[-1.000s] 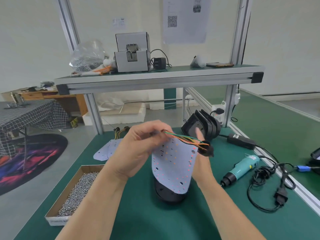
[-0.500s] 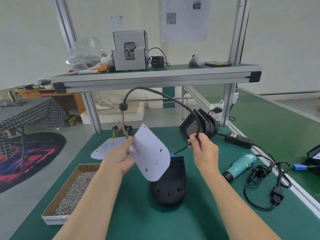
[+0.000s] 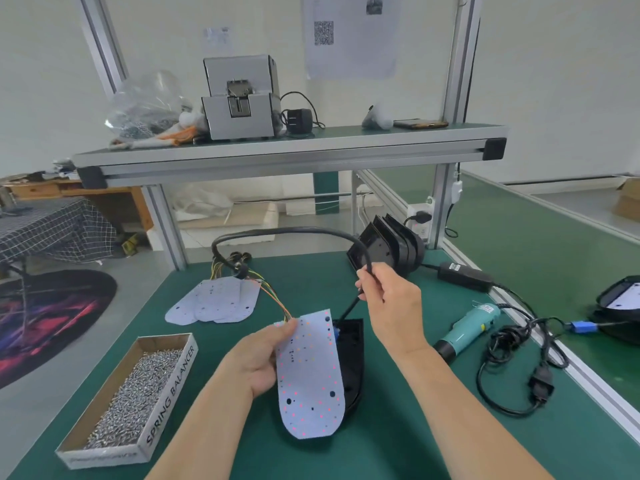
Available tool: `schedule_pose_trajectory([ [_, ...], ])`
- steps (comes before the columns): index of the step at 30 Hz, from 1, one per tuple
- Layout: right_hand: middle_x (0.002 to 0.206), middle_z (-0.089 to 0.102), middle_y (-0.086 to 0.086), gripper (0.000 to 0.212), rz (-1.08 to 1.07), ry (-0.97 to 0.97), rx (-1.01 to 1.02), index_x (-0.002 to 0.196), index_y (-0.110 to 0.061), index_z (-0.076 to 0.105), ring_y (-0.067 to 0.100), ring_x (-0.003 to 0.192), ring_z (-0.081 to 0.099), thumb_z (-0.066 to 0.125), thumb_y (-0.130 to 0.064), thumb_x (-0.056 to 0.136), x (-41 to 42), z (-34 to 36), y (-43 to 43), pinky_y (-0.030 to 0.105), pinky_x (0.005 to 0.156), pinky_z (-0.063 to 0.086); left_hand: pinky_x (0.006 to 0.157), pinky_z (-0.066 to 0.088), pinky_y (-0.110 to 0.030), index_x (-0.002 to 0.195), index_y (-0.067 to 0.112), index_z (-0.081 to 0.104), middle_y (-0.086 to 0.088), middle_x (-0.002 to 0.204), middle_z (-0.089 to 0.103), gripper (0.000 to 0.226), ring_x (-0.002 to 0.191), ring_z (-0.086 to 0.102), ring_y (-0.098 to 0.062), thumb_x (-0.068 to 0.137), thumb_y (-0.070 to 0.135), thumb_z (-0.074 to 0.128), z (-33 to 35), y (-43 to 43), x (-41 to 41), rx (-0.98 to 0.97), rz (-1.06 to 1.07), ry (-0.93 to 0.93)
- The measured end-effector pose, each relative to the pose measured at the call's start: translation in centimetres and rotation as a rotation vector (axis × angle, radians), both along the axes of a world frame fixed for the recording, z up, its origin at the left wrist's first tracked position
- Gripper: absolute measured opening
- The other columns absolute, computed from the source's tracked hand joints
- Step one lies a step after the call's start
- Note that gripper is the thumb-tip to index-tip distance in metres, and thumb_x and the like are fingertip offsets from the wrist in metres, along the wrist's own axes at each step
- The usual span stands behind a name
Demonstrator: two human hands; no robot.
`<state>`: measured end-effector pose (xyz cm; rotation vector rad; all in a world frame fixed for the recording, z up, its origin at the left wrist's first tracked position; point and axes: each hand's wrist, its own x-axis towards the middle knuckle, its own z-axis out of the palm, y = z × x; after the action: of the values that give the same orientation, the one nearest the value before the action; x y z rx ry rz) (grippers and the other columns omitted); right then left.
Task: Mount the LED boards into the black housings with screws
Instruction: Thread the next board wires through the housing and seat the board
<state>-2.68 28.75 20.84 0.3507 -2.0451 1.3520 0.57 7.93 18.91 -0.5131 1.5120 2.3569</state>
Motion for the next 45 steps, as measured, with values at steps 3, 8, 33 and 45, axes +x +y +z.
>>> schedule_pose_trajectory([
  [3,0.07,0.066,0.013,0.02,-0.006,0.022,0.053,0.089,-0.001,0.062,0.03,0.067,0.066,0.059,-0.016,0.102,-0.3,-0.2,0.4,0.052,0.07,0.057,0.079,0.054,-0.043,0.099,0.004,0.065,-0.016,0.095,0.072,0.012,0.081,0.07,-0.028,0.097,0.015,0.059,-0.3,0.1,-0.2,-0.012,-0.081,-0.013],
  [8,0.071,0.065,0.009,0.019,0.026,0.118,0.211,0.092,-0.004,0.065,0.032,0.067,0.062,0.06,-0.02,0.101,-0.3,0.4,0.1,0.047,0.065,0.054,0.076,0.055,-0.04,0.103,0.002,0.066,-0.017,0.099,0.075,0.014,0.082,0.073,-0.027,0.096,0.013,0.061,-0.5,0.3,-0.3,-0.127,-0.143,-0.016],
  [33,0.075,0.062,0.012,0.031,0.132,-0.158,0.27,0.079,-0.006,0.072,0.02,0.067,0.05,0.066,-0.031,0.097,0.7,6.7,-0.5,0.036,0.07,0.043,0.088,0.055,-0.046,0.113,-0.004,0.065,-0.022,0.107,0.07,0.039,0.091,0.069,-0.03,0.085,0.023,0.068,0.4,-0.3,0.7,0.017,0.071,0.349],
  [45,0.137,0.065,0.009,0.039,0.812,-0.678,-0.566,0.131,-0.018,0.067,0.023,0.121,0.061,0.038,-0.029,0.107,0.0,2.6,-1.3,0.039,0.087,0.058,0.07,0.06,-0.035,0.09,0.011,0.081,-0.008,0.097,0.077,0.018,0.087,0.075,-0.021,0.083,0.02,0.067,2.5,-0.5,0.8,0.228,0.066,0.429],
])
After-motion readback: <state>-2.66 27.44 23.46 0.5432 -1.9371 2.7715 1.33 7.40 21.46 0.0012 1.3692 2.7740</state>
